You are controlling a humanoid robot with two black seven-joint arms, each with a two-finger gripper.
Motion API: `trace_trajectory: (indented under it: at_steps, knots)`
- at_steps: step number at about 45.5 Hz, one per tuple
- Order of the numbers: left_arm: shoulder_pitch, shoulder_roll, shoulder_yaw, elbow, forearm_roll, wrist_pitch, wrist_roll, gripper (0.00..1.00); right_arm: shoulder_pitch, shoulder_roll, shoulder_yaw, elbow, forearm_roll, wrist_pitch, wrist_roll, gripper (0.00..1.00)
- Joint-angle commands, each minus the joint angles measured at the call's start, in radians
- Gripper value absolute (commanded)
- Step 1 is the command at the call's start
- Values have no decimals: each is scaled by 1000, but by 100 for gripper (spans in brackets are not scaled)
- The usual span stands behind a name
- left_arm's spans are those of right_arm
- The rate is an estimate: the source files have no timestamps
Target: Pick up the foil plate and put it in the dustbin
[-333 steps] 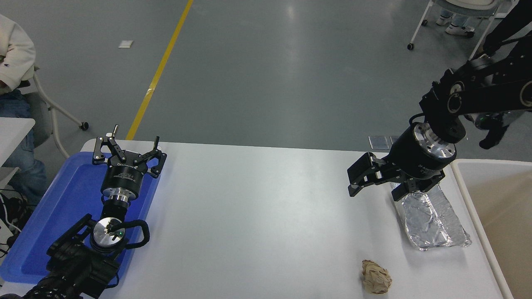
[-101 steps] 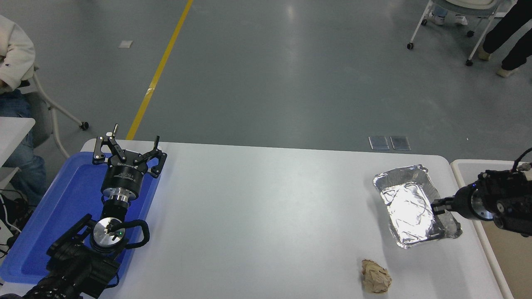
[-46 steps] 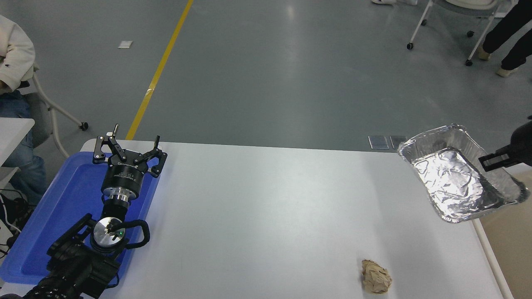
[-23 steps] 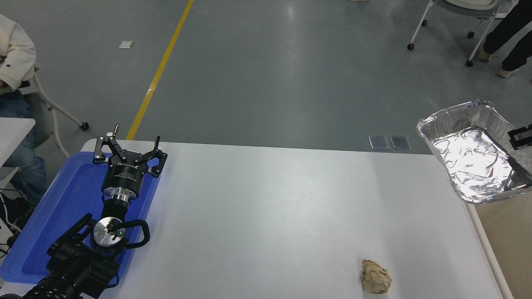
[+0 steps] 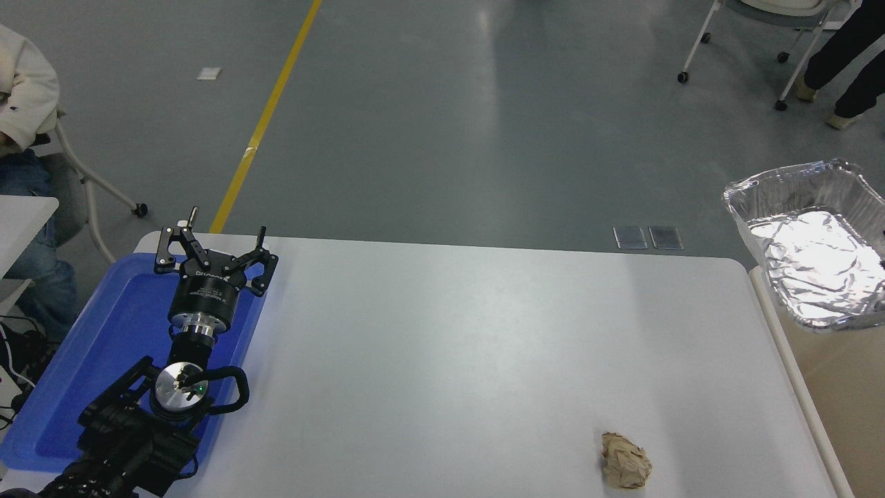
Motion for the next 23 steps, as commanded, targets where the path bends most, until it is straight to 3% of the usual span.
trace_trajectory:
  at_steps: [1,23]
  knots:
    - [0,0,0,0,-1,0,0,100,-97,-63,67,-123,-29,-4,1,0]
    - [0,0,0,0,-3,2,-2,100,-597,-114,443,-537,-72,-10,28,0]
